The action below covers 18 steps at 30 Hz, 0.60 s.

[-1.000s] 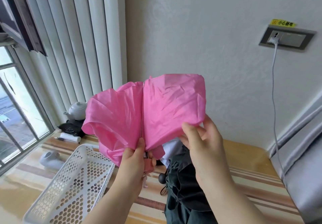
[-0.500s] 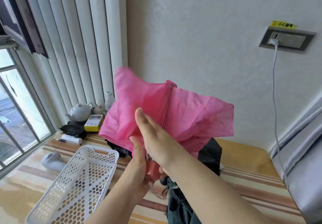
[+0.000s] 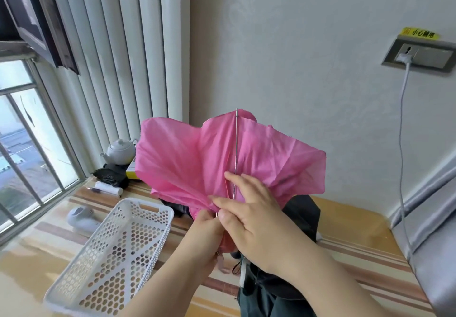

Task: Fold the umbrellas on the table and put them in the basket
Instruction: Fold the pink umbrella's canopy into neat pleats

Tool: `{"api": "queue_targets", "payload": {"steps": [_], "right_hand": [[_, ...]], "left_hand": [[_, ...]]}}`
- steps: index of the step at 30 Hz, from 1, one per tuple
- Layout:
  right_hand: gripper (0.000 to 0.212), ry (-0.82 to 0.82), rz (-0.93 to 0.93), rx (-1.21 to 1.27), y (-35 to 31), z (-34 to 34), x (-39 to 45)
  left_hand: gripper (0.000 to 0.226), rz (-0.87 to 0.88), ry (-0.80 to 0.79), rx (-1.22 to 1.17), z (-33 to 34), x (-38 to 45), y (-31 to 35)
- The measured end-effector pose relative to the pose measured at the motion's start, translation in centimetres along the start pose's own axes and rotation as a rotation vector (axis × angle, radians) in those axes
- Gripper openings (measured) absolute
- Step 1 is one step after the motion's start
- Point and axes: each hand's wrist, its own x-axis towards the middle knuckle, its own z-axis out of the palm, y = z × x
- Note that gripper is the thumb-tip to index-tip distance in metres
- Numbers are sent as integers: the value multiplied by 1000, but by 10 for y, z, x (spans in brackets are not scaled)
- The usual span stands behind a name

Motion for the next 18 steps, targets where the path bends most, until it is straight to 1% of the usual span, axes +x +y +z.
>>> {"api": "queue_targets", "payload": {"steps": [2, 4, 5, 6, 7, 8, 9, 10, 11, 12, 13, 14, 15, 16, 18], "right_hand": [[57, -19, -11, -12, -3, -2, 2], [47, -67, -44, 14, -7, -6, 2], [46, -59, -77, 60, -9, -10, 0], [48, -17, -103, 128, -9, -18, -3], [49, 97, -115, 182, -5, -26, -6], [50, 290, -114, 189, 4, -35, -11], [49, 532, -79, 163, 17, -43, -17], [48, 761, 12, 152, 34, -52, -23], [48, 893, 156, 189, 51, -61, -29], [50, 915, 330, 279, 68, -66, -33], [54, 829, 501, 374, 82, -69, -35], [59, 717, 612, 440, 93, -68, -37], [63, 632, 654, 477, 99, -64, -38], [63, 598, 659, 500, 100, -59, -39], [52, 635, 614, 499, 93, -46, -41]], "left_hand": [[13, 16, 18, 61, 3, 0, -5], [24, -17, 0, -6, 1, -1, -10], [26, -48, -7, -60, 1, 0, -11], [26, -68, -30, -105, 2, 1, -9], [26, -75, -59, -153, 1, 2, -6], [29, -81, -80, -207, -2, 4, -4], [30, -100, -90, -272, -8, 7, -4], [30, -132, -87, -340, -13, 10, -5], [28, -159, -87, -399, -18, 12, -6], [28, -180, -94, -446, -22, 13, -6], [28, -197, -106, -474, -26, 14, -7], [33, -211, -126, -490, -27, 13, -6], [39, -220, -149, -496, -28, 12, -4], [46, -224, -172, -509, -27, 11, -3], [53, -232, -184, -563, -24, 8, -2]]}}
